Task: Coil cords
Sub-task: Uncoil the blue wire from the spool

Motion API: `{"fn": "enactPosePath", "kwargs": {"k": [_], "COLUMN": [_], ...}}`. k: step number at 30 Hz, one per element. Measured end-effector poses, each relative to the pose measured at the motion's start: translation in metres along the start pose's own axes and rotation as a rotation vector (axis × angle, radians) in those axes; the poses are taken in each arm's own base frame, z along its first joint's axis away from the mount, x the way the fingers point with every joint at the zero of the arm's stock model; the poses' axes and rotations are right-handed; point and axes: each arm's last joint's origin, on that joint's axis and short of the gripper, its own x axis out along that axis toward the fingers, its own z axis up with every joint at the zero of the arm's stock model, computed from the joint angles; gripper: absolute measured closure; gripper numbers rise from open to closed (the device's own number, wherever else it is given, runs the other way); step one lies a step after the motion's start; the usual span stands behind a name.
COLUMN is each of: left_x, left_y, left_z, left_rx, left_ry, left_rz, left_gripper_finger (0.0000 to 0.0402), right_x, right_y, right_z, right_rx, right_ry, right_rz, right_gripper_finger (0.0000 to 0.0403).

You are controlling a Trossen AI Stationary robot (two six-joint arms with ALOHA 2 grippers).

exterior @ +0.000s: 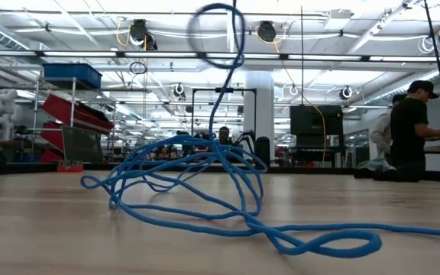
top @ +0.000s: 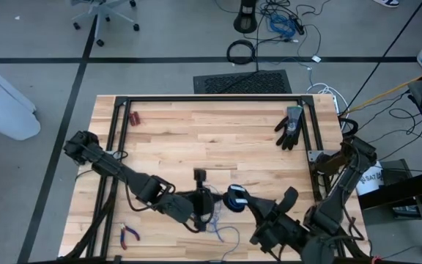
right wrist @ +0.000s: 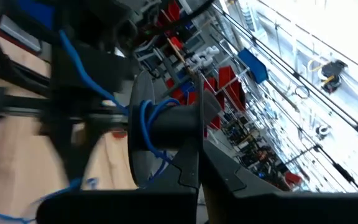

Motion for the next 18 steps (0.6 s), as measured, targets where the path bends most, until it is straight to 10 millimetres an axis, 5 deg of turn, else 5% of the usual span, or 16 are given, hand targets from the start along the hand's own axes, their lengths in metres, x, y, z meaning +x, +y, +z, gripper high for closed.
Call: {"fn": "enactPosePath", "kwargs": {"k": [9,18], "left_x": [-0.018,-0.094], "left_y": [0.008,0.008], "left_z": [-0.006,0.011], "left_rx": [0.066,-0.086], "left_ry": [0.095,-0.031], "left_rz": [0.328,0.340], "left_gripper_finger": [0.0401,0.0401], "right_x": [-0.005,-0.002], "right_y": [0.001,0.001], "right_z": [0.000,-0.001], "right_rx": [-0.024,-0.035], "right_ry": [-0.010,-0.005], "right_rz": [0.009,0.004], "right_gripper_finger": [0.0403,0.0403]}}
